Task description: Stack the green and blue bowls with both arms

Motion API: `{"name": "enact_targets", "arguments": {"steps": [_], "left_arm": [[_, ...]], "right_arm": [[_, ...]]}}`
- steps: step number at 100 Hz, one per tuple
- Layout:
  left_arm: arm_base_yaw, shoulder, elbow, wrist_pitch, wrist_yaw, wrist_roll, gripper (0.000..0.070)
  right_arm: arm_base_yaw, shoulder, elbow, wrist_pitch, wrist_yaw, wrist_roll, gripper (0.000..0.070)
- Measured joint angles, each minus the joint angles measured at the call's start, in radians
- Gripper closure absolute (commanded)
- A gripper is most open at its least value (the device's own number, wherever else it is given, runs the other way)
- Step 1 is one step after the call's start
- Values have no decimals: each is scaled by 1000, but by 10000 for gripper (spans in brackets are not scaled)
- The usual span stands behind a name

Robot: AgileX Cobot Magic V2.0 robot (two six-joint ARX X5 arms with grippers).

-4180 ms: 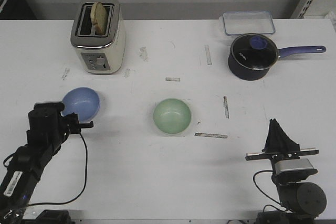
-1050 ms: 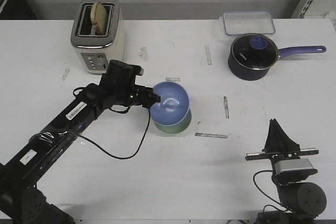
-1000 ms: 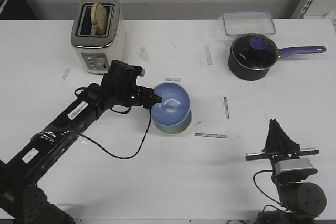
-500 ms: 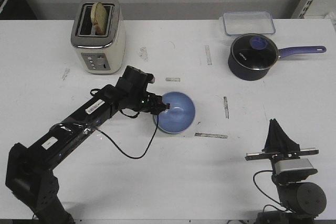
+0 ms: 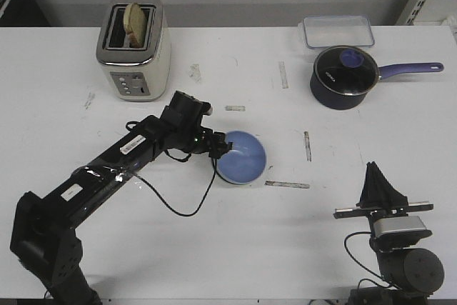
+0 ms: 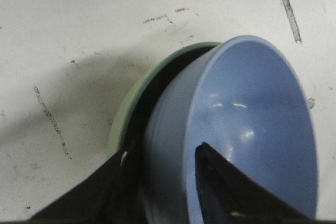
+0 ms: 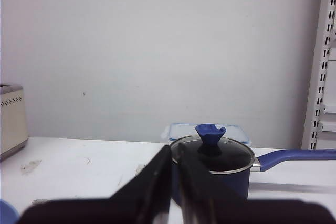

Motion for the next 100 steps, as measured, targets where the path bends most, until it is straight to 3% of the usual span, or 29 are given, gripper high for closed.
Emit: {"name": "enact_targets", "arguments": {"steps": [10,48,61,74,79,92,100], "left_arm": [[0,-36,0,-3,1,0,397],[16,-128,-5,-18,4,8,404],[38,-183,-66,52,4,80,414],[60,-270,-194,227,-11,182,424],[70,-311,-259,315,-29,216,459],[101,-429,-437,560,-142,264,700],[122,-502,-536,684,-237,271,699]], "right_arm": [[0,0,0,0,0,0,693],[0,0,0,0,0,0,693],[0,0,0,0,0,0,693],[0,0,0,0,0,0,693],[0,0,0,0,0,0,693],[0,0,0,0,0,0,693],[0,0,0,0,0,0,693]]}}
